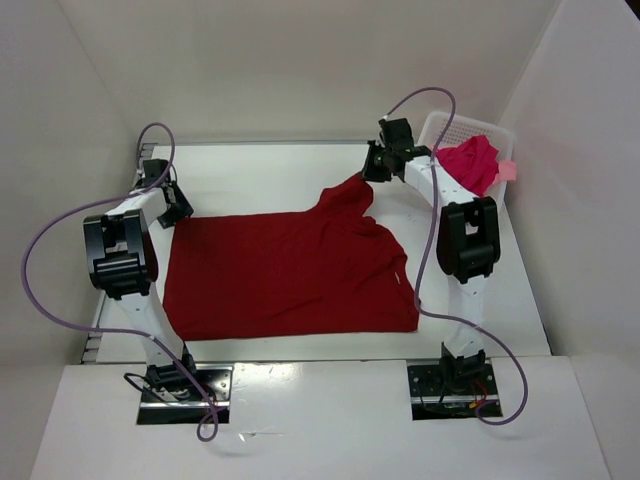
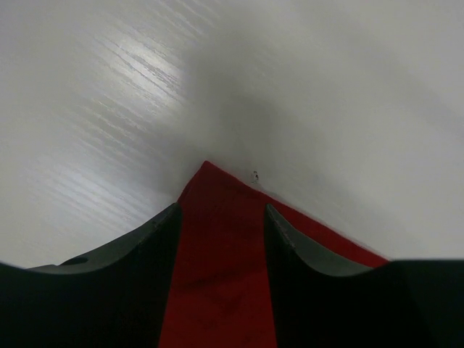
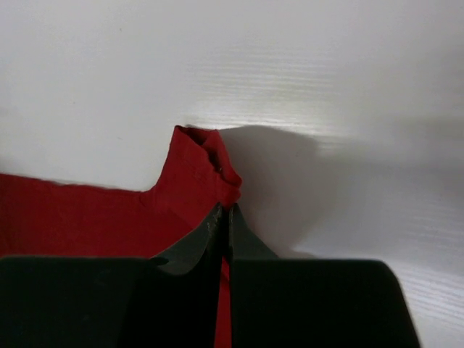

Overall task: Fold and stack the t-shirts
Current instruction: Grap the side of the flattened tshirt furthest away from the robot with both arms, then fold the other side of the tshirt into a rectangle

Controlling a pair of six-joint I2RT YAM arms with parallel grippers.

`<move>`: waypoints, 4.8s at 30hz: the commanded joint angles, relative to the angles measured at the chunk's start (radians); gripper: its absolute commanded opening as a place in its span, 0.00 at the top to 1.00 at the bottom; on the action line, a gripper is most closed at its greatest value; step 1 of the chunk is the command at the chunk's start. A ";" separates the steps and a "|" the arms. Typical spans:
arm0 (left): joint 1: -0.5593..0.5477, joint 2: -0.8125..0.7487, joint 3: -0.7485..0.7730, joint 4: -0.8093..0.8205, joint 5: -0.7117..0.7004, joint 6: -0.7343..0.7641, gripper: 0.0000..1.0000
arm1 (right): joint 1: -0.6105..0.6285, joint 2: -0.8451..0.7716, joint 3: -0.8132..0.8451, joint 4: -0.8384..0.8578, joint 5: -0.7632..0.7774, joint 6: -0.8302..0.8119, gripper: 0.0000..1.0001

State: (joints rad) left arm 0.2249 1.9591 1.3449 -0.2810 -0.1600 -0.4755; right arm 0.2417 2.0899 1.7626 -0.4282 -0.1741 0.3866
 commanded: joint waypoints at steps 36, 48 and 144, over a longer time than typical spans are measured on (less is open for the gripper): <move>0.005 0.040 0.068 0.043 -0.023 -0.006 1.00 | -0.010 0.185 0.204 -0.075 -0.019 -0.038 0.92; 0.016 -0.328 -0.197 0.042 0.017 -0.006 1.00 | -0.010 -0.146 -0.127 0.003 -0.041 -0.020 0.92; -0.105 -0.338 -0.362 -0.035 0.106 0.063 0.59 | 0.432 -0.475 -0.687 -0.081 0.274 0.196 0.81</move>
State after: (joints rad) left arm 0.1169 1.6569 0.9878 -0.3359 -0.0513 -0.4397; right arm 0.6506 1.6733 1.0679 -0.4999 0.0799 0.5682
